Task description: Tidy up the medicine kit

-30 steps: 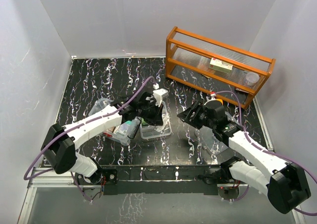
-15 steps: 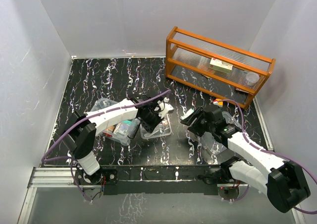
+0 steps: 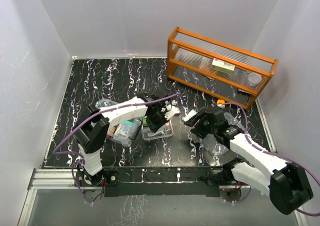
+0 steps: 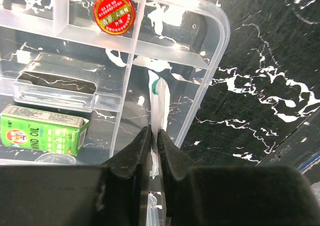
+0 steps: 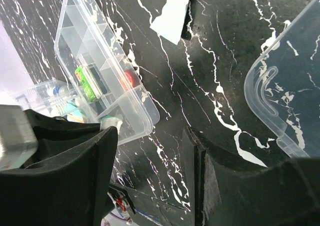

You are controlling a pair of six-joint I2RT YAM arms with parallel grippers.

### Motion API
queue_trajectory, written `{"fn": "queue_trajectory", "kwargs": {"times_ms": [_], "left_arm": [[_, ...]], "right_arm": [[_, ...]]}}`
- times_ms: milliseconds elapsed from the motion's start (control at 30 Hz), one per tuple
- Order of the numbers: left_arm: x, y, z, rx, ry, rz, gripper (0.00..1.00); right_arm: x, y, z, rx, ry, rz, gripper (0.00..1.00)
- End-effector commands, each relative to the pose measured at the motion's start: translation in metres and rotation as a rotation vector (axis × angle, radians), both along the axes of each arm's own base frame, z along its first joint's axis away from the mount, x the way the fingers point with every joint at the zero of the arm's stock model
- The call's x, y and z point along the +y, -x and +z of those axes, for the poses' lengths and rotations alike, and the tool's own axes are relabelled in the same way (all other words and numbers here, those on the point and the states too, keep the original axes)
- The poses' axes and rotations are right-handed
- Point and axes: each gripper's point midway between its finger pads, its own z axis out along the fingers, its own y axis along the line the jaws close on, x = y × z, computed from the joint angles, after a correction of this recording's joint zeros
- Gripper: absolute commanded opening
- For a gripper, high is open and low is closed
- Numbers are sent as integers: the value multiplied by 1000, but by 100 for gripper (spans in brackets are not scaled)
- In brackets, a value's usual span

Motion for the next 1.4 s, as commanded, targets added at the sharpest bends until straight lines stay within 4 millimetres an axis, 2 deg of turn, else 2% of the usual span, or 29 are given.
{"fn": "queue_trajectory", "kwargs": {"times_ms": [0,100,167,333,467,667,833,967,1067,1200,1367], "left_arm": [[0,0,10,-8,-13,-17,14],[-2,-7,19,-39,-6,6,28],[-2,-9,25,-44,-10,22,32],[-5,-9,45,-63,26,46,32],[-9,-12,72,-137,125,94,30],[-8,-12,112,-255,327,240,37],[29,-13,169,-440,502,486,46],[74,-4,208,-583,652,663,58],[117,5,227,-697,738,798,64],[165,19,231,-776,799,967,69],[190,35,227,-780,855,1047,69]], "right_arm": [[-6,-11,14,-30,-19,-80,52],[-8,-13,17,-42,-15,-97,52],[-11,-15,19,-48,-5,-109,52],[-16,-23,22,-76,46,-117,52],[-23,-36,26,-111,136,-108,51],[-27,-60,28,-150,290,-52,51],[-33,-79,18,-125,429,-12,47],[-42,-88,9,-111,524,-11,44],[-47,-92,4,-107,560,-12,43],[-46,-95,-2,-102,577,-1,42],[-40,-100,-8,-100,566,17,34]]}}
